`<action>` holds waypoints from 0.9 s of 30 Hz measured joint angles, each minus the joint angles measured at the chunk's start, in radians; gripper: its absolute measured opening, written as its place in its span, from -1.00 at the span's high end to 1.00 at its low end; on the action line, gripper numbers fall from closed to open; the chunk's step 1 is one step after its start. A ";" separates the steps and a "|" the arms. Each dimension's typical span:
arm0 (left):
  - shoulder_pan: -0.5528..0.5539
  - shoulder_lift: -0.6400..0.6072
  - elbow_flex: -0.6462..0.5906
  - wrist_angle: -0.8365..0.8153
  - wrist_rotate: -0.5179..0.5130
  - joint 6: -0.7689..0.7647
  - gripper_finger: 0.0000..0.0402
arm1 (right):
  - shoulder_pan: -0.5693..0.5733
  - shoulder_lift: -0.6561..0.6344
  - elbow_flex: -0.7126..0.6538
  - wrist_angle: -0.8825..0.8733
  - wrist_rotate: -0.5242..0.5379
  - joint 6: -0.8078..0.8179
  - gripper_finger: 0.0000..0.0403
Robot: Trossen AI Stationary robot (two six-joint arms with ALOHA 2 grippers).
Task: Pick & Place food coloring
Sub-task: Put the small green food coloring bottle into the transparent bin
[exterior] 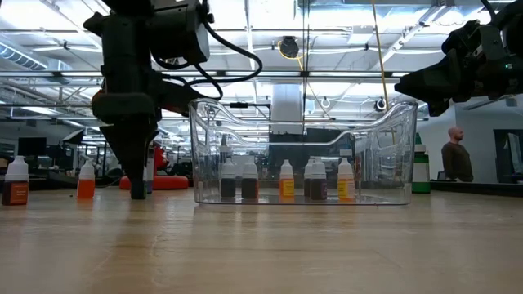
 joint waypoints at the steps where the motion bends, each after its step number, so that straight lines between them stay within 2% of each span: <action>1: 0.000 0.000 0.000 0.000 -0.006 0.000 -0.19 | 0.000 0.000 0.000 0.000 0.000 0.000 0.56; 27: 0.000 0.000 -0.001 0.000 -0.015 -0.001 -0.19 | 0.000 0.000 0.000 0.000 0.000 0.000 0.56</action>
